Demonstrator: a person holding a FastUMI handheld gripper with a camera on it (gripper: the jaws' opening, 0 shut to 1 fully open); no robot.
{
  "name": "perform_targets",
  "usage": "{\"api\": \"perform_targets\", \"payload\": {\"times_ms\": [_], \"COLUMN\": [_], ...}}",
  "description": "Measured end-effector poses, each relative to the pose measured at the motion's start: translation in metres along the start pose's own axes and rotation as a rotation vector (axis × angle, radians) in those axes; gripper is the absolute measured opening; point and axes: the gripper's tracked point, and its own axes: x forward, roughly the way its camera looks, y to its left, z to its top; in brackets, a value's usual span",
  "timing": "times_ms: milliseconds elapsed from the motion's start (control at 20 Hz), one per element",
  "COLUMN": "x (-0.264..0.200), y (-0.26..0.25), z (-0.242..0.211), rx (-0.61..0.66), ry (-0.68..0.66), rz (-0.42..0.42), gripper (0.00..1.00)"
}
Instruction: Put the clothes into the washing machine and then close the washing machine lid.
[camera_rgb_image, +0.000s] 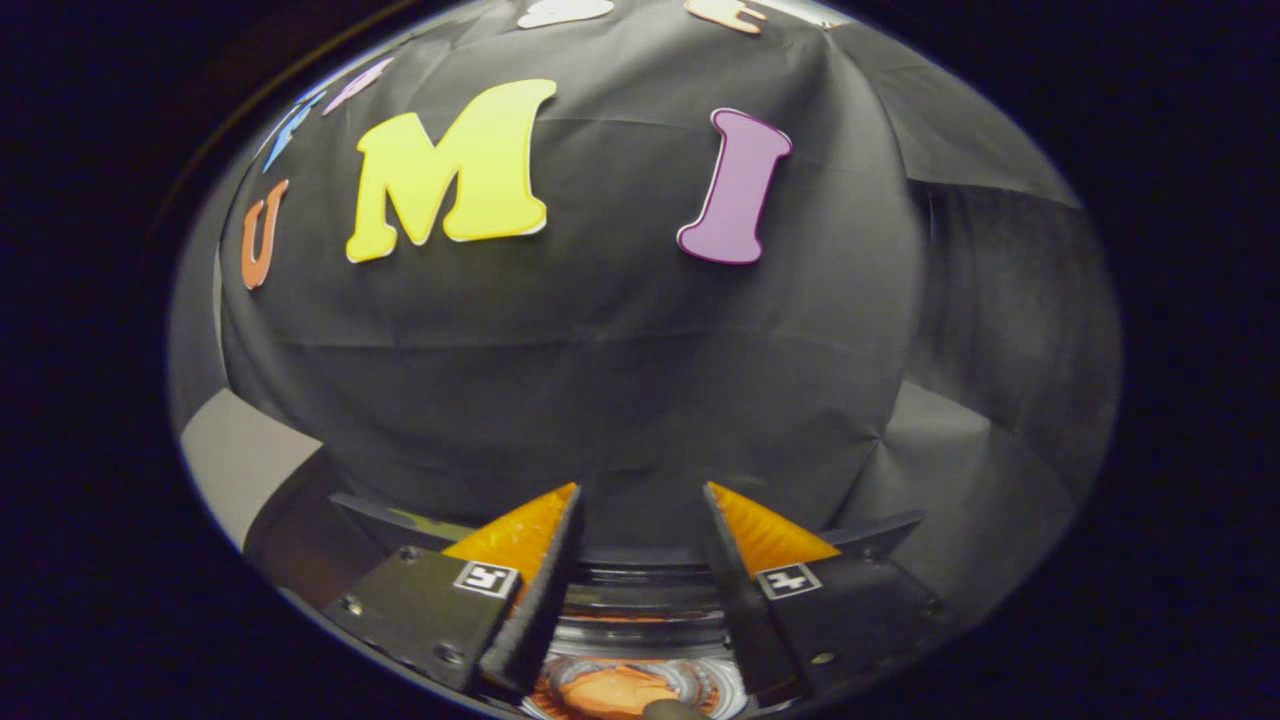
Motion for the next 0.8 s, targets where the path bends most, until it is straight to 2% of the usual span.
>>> {"api": "perform_targets", "payload": {"times_ms": [150, 300, 400, 650, 800], "x": [0.0036, 0.0028, 0.0013, 0.0025, 0.0085], "y": [0.0015, 0.0016, -0.003, -0.0032, -0.0032], "z": [-0.0011, -0.0021, -0.0006, 0.0, 0.0007], "rx": [0.031, 0.049, 0.041, 0.034, 0.022], "ry": [-0.022, -0.022, -0.014, -0.011, -0.004], "rz": [0.022, 0.033, 0.01, 0.017, 0.01], "gripper": [0.79, 0.79, 0.79, 0.88, 0.88]}}
